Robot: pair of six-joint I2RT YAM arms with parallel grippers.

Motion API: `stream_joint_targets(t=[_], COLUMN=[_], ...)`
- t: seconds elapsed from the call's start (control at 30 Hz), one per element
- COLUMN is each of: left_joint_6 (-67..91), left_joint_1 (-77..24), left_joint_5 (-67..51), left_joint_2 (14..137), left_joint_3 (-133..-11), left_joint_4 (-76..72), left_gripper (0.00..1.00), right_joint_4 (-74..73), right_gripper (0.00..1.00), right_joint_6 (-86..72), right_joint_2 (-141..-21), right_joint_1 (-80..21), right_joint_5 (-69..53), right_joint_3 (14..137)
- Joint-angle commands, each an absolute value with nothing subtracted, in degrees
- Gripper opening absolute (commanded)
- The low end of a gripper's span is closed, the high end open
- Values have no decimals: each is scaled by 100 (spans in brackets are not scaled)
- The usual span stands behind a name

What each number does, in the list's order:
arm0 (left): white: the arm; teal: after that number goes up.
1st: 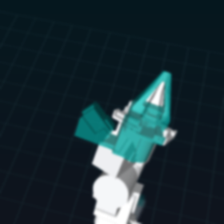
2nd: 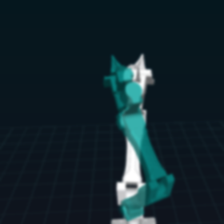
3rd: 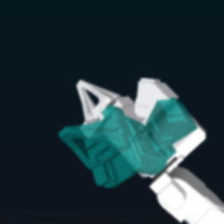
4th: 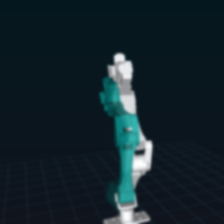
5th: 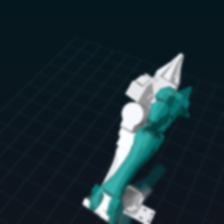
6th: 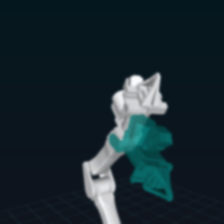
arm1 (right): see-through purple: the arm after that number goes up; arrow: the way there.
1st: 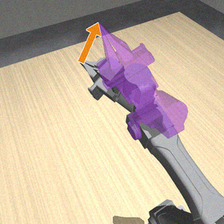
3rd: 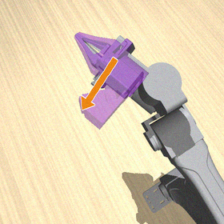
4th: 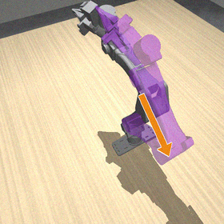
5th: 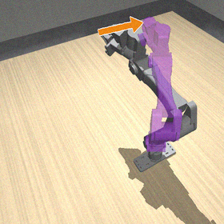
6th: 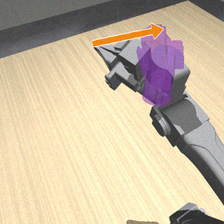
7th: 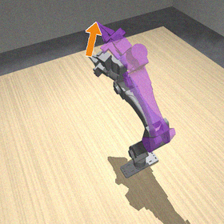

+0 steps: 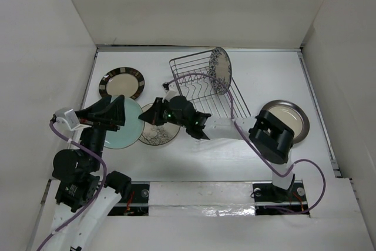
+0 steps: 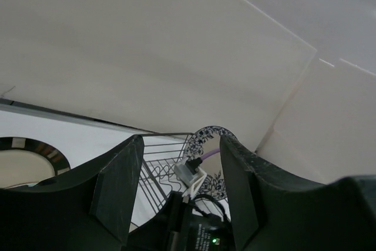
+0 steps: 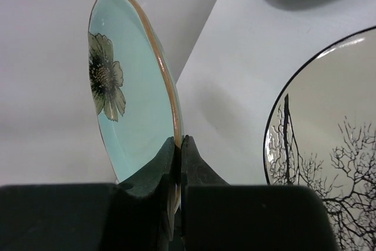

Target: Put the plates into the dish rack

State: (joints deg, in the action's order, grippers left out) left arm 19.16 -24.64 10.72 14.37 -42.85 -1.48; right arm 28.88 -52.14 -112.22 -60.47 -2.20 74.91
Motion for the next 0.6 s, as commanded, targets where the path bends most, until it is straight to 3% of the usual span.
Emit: stream_joint_targets(t=[0.0,0.2,0.57], left_joint_6=[1776,1740,1749], left_joint_1=[-2443,-2443,-2443], left_joint_5=[1274,1231,1002], left_joint_2=[1345,1160,1178], left_joint_3=[-4280,-4131,-3885], left_joint_4=[-378,-413,-439], left_gripper=[50,44,42], right_joint_4=[3885,2875,1293], right_gripper=[0,0,0], right_joint_6=[-5028,-4000,-1682], right_joint_2=[-10451,-9767,-8657], right_joint_1=[-5627,-4853,-3745], right_joint_5=[-378,95,2776], right_joint_3=[7533,7647,8147])
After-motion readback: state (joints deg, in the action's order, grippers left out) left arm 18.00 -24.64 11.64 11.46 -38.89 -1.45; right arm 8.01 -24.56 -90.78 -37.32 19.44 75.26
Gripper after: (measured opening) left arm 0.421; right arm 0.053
